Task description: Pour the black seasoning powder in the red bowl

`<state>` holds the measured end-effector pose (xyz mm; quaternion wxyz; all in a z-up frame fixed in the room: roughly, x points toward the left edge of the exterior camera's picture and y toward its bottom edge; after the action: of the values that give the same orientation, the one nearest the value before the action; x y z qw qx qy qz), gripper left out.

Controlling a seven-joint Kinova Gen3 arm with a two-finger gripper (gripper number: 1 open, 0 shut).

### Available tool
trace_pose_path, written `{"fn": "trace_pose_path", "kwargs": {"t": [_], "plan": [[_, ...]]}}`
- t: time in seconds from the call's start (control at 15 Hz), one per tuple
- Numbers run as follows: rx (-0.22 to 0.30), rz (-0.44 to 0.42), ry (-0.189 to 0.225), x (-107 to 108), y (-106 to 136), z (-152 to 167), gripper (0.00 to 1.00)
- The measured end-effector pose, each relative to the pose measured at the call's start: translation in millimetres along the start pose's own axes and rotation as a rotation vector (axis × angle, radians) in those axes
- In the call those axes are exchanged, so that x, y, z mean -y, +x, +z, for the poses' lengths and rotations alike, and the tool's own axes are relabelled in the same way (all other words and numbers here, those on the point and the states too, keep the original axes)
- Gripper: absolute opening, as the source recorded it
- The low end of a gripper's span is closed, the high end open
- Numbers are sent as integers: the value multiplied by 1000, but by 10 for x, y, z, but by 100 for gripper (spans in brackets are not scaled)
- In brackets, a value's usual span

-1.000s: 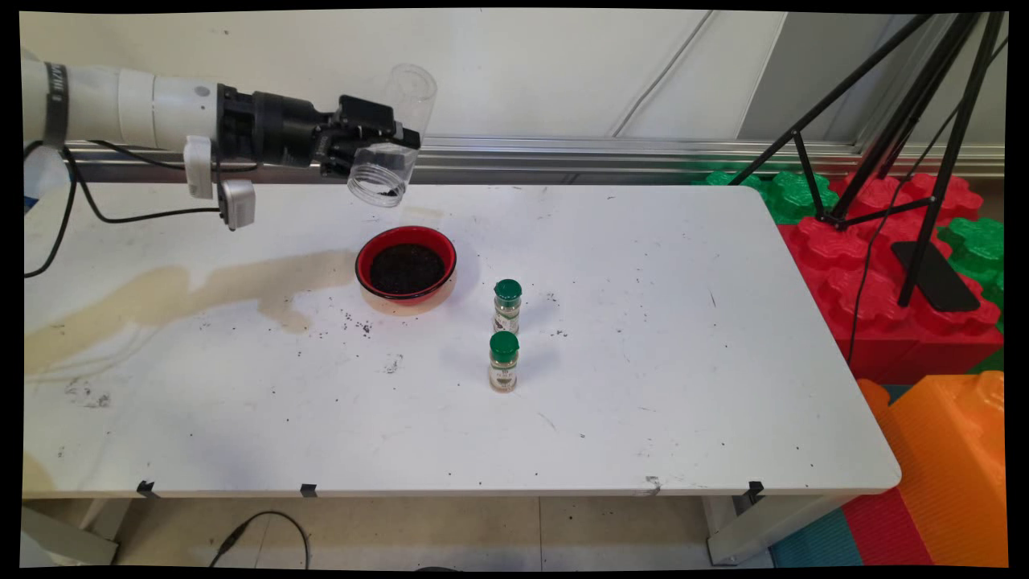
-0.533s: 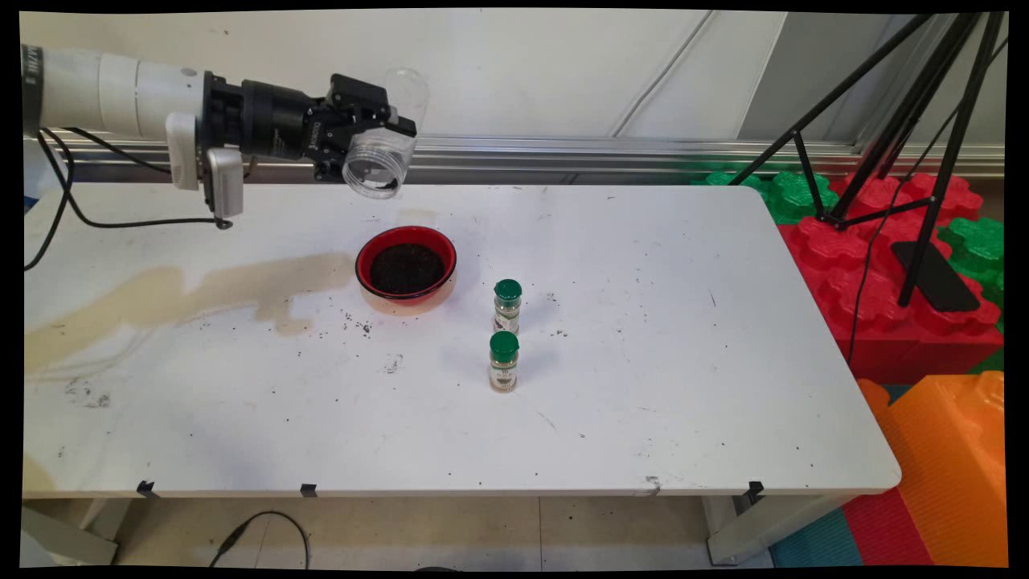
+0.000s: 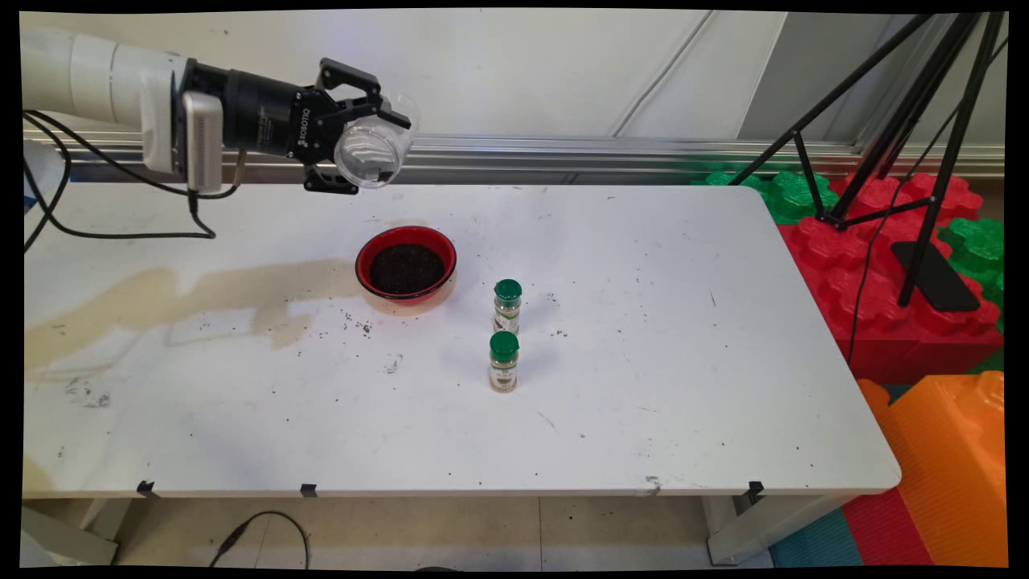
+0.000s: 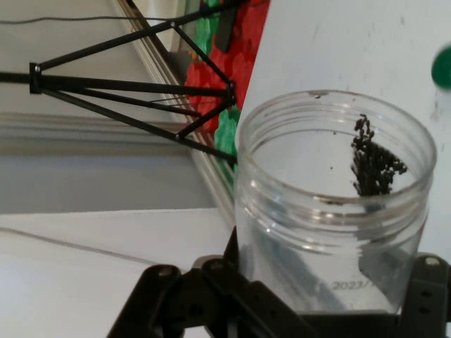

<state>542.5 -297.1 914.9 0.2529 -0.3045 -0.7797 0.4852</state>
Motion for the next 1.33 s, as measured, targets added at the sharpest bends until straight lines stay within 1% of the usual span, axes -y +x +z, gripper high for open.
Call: {"fn": "trace_pose_path", "kwargs": {"t": [0.4, 0.73, 0.87, 1.07, 1.33], "plan": [[-50, -295, -24, 111, 90, -99, 0], [-90, -471, -46, 160, 141, -148, 0], [-112, -571, -63, 181, 169, -169, 0], [-137, -699, -88, 198, 201, -186, 0], [-179, -853, -130, 186, 242, -177, 0]]}}
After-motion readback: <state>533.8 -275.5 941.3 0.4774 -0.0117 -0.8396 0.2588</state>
